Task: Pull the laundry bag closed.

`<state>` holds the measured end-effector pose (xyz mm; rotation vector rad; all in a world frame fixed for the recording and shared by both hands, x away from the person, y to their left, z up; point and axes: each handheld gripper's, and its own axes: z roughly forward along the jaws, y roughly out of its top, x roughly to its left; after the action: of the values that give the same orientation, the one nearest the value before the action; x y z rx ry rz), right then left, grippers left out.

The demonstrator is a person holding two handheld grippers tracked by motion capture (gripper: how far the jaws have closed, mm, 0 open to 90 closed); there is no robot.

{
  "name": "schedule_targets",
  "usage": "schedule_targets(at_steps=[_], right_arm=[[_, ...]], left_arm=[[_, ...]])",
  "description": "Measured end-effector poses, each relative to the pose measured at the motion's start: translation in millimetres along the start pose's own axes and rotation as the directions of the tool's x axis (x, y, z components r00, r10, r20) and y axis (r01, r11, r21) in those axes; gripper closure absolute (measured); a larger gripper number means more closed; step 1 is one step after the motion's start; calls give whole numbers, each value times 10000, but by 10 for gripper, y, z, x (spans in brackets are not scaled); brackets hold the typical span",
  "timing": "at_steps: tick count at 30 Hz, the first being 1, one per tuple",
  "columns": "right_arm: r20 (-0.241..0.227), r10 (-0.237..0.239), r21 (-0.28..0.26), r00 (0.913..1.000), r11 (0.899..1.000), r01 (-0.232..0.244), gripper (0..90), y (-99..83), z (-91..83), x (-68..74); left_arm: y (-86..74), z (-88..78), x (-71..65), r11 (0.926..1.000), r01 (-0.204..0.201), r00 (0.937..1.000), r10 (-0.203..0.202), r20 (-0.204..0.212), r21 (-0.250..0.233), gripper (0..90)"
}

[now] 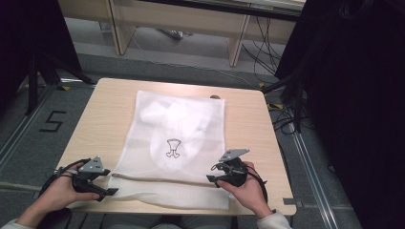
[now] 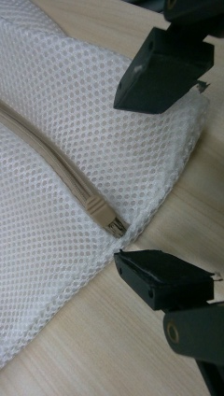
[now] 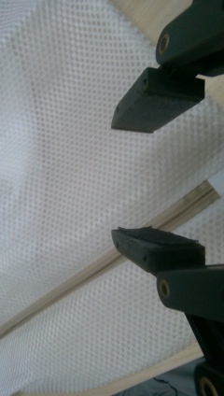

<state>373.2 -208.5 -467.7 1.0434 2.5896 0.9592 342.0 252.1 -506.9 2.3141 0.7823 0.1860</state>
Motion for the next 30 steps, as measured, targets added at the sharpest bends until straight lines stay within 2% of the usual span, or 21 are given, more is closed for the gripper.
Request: schedule_targets(at_steps=[1,3,5,6,7,8,9,10,11,14,15,16,17,18,20,21,22,24,26,28,30], right_arm=[[-497,-615,35,9969,9981,618,401,21,-15,-9],[-656,-823,-192,9944,9965,812,399,58,18,39],[-525,-894,-372,9946,9955,875,401,78,49,68],[-515,-1237,-252,9910,9921,1225,403,152,81,126],[-460,-1435,-216,9886,9895,1426,407,181,90,150],[-460,-1435,-216,9886,9895,1426,407,181,90,150],[-316,-1631,-419,9861,9859,1617,416,214,112,185],[-406,-1754,-521,9837,9835,1732,418,254,131,220],[-327,-2092,-652,9773,9762,2068,423,355,179,289],[-646,-2264,-677,9719,9727,2221,468,474,246,388],[-646,-2264,-677,9719,9727,2221,468,474,246,388],[-1085,-2330,-530,9664,9721,2284,517,560,286,469],[-1182,-2435,-633,9627,9693,2374,534,599,309,504],[-1218,-2395,-598,9632,9704,2338,542,626,322,538],[-1294,-2481,-579,9600,9684,2425,542,671,353,581],[-1413,-2678,-657,9531,9631,2609,543,737,421,631],[-1485,-2562,-576,9551,9665,2503,543,760,448,666],[-1591,-2817,-581,9462,9594,2759,548,807,510,699],[-1671,-2787,-596,9457,9603,2725,549,830,540,729],[-1833,-2951,-608,9377,9555,2888,549,910,624,811],[-1866,-3035,-554,9344,9528,2984,551,930,638,826]], left_arm=[[-3,1,2,10000,87,10000,-87,-45,-34,214],[-7,-2,11,9998,173,9998,-173,-53,-81,215],[-3,-8,22,10000,7,10000,-8,-88,-80,216],[-5,-9,29,9999,55,9999,-56,-151,-99,216],[-10,-6,20,9995,292,9995,-294,-136,-135,216],[-10,-6,20,9995,292,9995,-294,-136,-135,216],[-10,-8,22,9996,263,9995,-265,-194,-110,216],[-8,-5,21,9995,285,9995,-286,-94,-112,217],[-6,-2,25,9997,223,9996,-224,-188,-55,216],[-3,-1,18,9997,230,9997,-230,-87,-47,214],[-1,-4,31,10000,27,9999,-28,-141,-18,214],[-3,-3,35,10000,52,9999,-53,-161,-23,214],[-9,-1,29,9995,301,9994,-302,-149,-74,214],[-9,-1,29,9995,301,9994,-302,-149,-74,214],[-11,-3,27,9992,368,9993,-369,-99,-124,214],[-7,-4,32,9997,235,9997,-236,-85,-101,213],[-7,-4,32,9997,235,9997,-236,-85,-101,212],[-5,0,37,9998,164,9999,-165,-34,-103,212],[-5,2,37,9998,184,9998,-185,-32,-113,212],[-5,1,34,9996,244,9997,-245,-33,-142,212],[-5,0,35,9996,227,9997,-228,-41,-144,212]])
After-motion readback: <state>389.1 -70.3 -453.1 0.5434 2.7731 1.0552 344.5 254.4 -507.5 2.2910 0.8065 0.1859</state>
